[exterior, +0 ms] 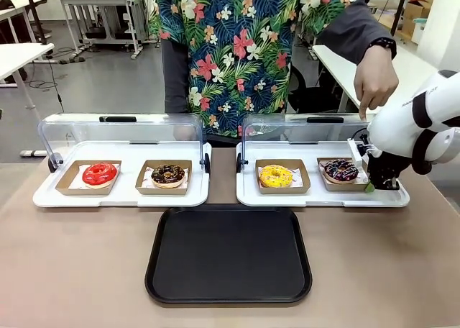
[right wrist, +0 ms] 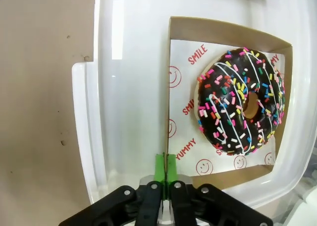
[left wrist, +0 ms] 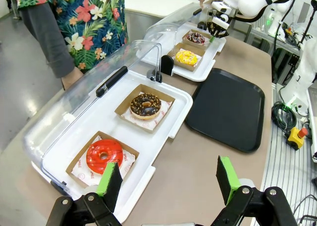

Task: Move the fourth donut from the left to the tray.
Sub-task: Pick up the Paper togo box containing the Donut indicated by the person and place it on the Handle tray.

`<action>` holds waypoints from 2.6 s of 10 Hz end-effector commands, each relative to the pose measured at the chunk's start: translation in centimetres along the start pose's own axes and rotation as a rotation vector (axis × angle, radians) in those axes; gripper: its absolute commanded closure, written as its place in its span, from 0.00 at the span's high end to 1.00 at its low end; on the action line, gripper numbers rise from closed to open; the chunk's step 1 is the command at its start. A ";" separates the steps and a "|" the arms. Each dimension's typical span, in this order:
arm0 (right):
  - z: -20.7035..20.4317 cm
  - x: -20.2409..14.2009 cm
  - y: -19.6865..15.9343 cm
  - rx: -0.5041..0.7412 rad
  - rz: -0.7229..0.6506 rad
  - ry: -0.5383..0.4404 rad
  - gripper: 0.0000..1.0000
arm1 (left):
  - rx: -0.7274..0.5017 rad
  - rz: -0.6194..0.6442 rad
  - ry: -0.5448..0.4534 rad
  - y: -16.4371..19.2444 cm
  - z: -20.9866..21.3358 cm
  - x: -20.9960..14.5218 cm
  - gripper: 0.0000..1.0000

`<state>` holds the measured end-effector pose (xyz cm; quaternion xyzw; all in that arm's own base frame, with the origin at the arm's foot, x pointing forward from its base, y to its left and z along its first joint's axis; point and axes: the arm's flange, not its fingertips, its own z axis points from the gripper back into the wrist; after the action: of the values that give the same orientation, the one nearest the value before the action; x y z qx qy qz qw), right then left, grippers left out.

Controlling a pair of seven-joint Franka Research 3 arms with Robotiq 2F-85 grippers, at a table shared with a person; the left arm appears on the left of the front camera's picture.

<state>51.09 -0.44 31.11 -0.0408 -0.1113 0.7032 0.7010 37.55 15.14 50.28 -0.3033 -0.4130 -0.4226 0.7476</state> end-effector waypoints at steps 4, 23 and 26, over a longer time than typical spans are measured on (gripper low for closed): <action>2.9 0.9 1.3 -0.093 -0.043 -0.005 0.02 | -0.005 0.010 -0.011 -0.1 0.1 0.3 1.00; 9.1 18.3 10.5 -0.043 -0.034 -0.085 0.02 | -0.005 0.010 -0.011 -0.1 0.1 0.3 1.00; 7.1 23.7 15.4 -0.115 -0.068 -0.096 0.02 | -0.005 0.010 -0.011 -0.1 0.1 0.3 1.00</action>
<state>37.27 21.27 38.93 -0.0261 -0.1724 0.6877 0.7048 37.56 15.14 50.29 -0.3034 -0.4127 -0.4227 0.7476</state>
